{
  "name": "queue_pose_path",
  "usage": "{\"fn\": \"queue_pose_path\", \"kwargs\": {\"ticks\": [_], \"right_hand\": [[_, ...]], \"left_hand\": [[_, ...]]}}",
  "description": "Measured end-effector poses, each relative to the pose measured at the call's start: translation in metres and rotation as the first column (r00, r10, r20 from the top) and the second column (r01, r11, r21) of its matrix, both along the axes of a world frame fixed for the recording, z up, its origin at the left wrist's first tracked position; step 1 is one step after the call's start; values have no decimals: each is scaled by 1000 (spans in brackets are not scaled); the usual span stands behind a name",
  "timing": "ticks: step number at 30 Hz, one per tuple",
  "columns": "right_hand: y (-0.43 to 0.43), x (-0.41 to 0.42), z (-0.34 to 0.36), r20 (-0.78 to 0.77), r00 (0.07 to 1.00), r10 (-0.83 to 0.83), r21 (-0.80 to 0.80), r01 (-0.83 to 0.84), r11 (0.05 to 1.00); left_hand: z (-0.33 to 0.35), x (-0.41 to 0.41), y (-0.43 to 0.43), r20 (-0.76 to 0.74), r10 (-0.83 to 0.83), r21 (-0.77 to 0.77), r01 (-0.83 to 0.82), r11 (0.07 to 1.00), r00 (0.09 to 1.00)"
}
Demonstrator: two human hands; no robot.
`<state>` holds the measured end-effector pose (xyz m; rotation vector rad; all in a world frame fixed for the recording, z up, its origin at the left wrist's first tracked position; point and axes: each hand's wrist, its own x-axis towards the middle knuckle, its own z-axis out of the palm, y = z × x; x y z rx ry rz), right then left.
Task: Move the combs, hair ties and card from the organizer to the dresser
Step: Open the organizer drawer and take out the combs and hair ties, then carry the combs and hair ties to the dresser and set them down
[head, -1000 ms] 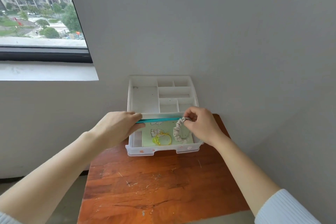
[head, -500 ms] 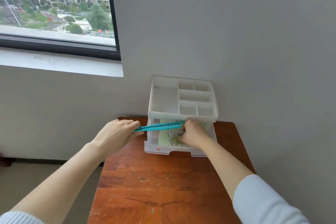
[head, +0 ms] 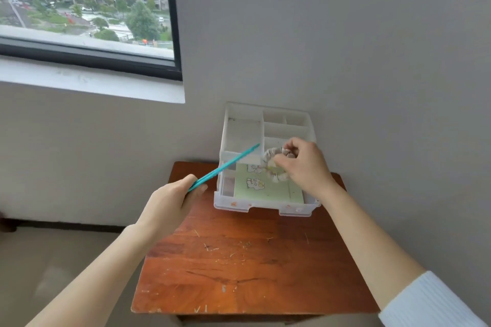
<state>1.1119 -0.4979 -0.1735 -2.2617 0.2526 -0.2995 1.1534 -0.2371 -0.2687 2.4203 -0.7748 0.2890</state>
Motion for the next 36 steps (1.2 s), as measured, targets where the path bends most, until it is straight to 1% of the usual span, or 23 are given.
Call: {"fn": "queue_pose_path", "kwargs": {"ticks": [2, 4, 6, 7, 9, 11, 14, 16, 18, 23, 25, 28, 32, 34, 36], "right_hand": [[13, 2, 9, 32, 995, 94, 55, -96, 994], [29, 4, 12, 37, 977, 210, 64, -212, 975], [46, 3, 8, 29, 947, 320, 46, -321, 946], [53, 1, 3, 23, 932, 361, 45, -362, 931], [66, -6, -12, 5, 906, 422, 52, -422, 905], [81, -19, -27, -36, 856, 516, 56, -514, 856], [118, -52, -43, -109, 742, 661, 38, -662, 749], [144, -70, -51, -134, 683, 718, 23, -722, 691], [185, -103, -55, -180, 557, 811, 21, -822, 569], [292, -208, -58, -210, 235, 949, 44, -967, 249], [333, -257, -56, -215, 119, 969, 39, -991, 131], [390, -343, -54, -212, -52, 976, 54, -998, -41], [459, -471, -56, -200, -231, 952, 48, -973, -226], [489, -543, -57, -199, -301, 933, 33, -953, -300], [519, -617, -60, -200, -374, 906, 74, -928, -366]], "left_hand": [[4, -16, -1, -92, 97, -108, -106, 988, 991], [10, -34, 0, -165, 170, -182, -200, 963, 971], [10, -58, 3, -235, 275, -222, -327, 919, 932], [6, -73, 4, -278, 341, -237, -408, 882, 898], [-5, -108, 8, -370, 462, -264, -569, 779, 806], [-21, -150, 11, -445, 556, -279, -698, 659, 702], [-38, -219, 23, -519, 655, -260, -831, 491, 549], [-44, -255, 33, -550, 689, -232, -879, 417, 472], [-44, -305, 52, -563, 759, -172, -945, 280, 327], [-36, -439, 105, -557, 829, -123, -992, -23, 50], [-32, -495, 122, -537, 842, -129, -981, -146, -54], [-29, -583, 145, -533, 824, -135, -942, -306, -191], [-24, -711, 175, -508, 799, -147, -881, -449, -323], [-22, -781, 188, -490, 780, -138, -849, -510, -389], [-19, -852, 202, -481, 752, -123, -815, -566, -450]]}}
